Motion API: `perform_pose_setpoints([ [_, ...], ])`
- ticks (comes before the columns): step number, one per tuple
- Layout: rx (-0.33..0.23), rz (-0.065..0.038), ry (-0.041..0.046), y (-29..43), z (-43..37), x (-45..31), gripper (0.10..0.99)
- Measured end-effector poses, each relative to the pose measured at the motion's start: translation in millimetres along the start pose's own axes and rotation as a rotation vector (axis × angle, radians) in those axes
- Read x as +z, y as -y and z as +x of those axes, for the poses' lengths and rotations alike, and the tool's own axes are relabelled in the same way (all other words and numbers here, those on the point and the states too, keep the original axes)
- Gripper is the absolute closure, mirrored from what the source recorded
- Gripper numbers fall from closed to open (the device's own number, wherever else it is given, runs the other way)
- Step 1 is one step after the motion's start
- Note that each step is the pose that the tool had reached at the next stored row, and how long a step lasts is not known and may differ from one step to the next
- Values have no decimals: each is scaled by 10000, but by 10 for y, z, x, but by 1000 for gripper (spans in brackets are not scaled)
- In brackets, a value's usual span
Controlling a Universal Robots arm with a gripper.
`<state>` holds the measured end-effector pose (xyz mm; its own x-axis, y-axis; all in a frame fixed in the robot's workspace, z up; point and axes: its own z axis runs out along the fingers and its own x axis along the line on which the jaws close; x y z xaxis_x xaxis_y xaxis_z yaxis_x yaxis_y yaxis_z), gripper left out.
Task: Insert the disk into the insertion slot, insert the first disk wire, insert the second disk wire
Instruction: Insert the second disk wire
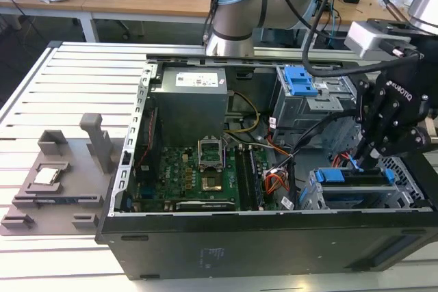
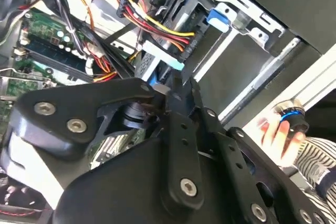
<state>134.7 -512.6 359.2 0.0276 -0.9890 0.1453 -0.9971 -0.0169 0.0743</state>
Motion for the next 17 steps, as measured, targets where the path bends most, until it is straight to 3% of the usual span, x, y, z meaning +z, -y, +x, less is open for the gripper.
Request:
perform_pose_setpoints([
  [1, -17, 7, 233, 0, 4, -5, 941],
  [2, -38, 16, 530, -1, 22, -2, 980],
  [3, -67, 27, 940, -2, 56, 3, 980],
  [4, -84, 33, 1177, -2, 82, 6, 980],
  [5, -93, 37, 1308, -2, 100, 9, 980],
  [6, -107, 42, 1501, -4, 152, 17, 980],
  [7, -113, 45, 1595, -5, 240, 31, 980],
  [9, -115, 45, 1612, -7, 370, 49, 980],
  [10, -115, 45, 1614, -8, 395, 54, 980],
  [17, -115, 46, 1630, -14, 423, -27, 980],
])
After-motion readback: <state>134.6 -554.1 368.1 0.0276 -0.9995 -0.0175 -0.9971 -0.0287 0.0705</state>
